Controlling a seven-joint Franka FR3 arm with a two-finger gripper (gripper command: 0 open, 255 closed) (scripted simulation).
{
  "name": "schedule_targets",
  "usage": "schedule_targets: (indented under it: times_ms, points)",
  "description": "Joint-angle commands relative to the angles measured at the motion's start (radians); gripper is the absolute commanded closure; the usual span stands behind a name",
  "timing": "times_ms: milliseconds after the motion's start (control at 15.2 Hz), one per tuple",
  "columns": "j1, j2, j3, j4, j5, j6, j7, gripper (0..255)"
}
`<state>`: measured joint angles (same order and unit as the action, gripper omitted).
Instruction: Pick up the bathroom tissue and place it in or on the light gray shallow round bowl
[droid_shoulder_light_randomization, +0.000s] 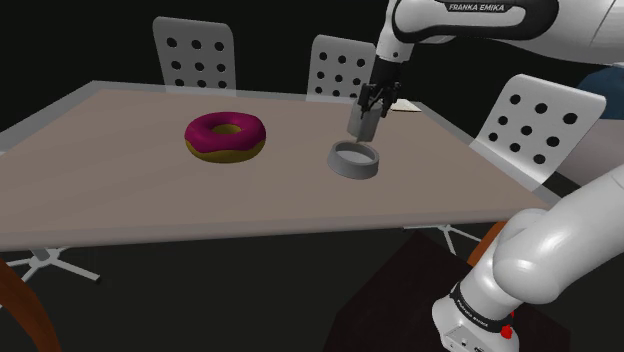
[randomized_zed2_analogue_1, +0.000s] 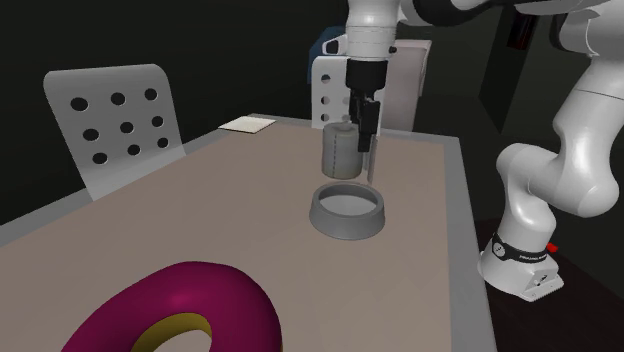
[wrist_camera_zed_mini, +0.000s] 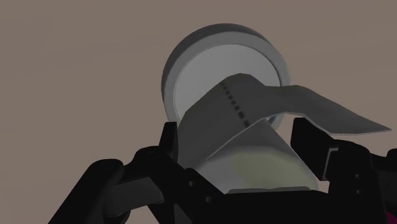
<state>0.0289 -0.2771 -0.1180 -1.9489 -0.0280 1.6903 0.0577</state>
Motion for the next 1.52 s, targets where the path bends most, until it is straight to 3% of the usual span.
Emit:
schedule_targets:
  times_ms: [0,594,1056,1122,1452]
  points:
    - [0.0,-0.004,0.0,-0.029,-0.001,0.026,0.0,255]
    - [-0.002,-0.008,-0.003,-0.155,-0.002,0.149,0.001,255]
    - [-0.002,-0.008,-0.003,-0.155,-0.002,0.149,0.001,255]
    - [-0.002,-0.008,-0.003,-0.155,-0.002,0.149,0.001,0]
    - [-0.002,-0.008,-0.003,-0.155,-0.002,0.149,0.001,0]
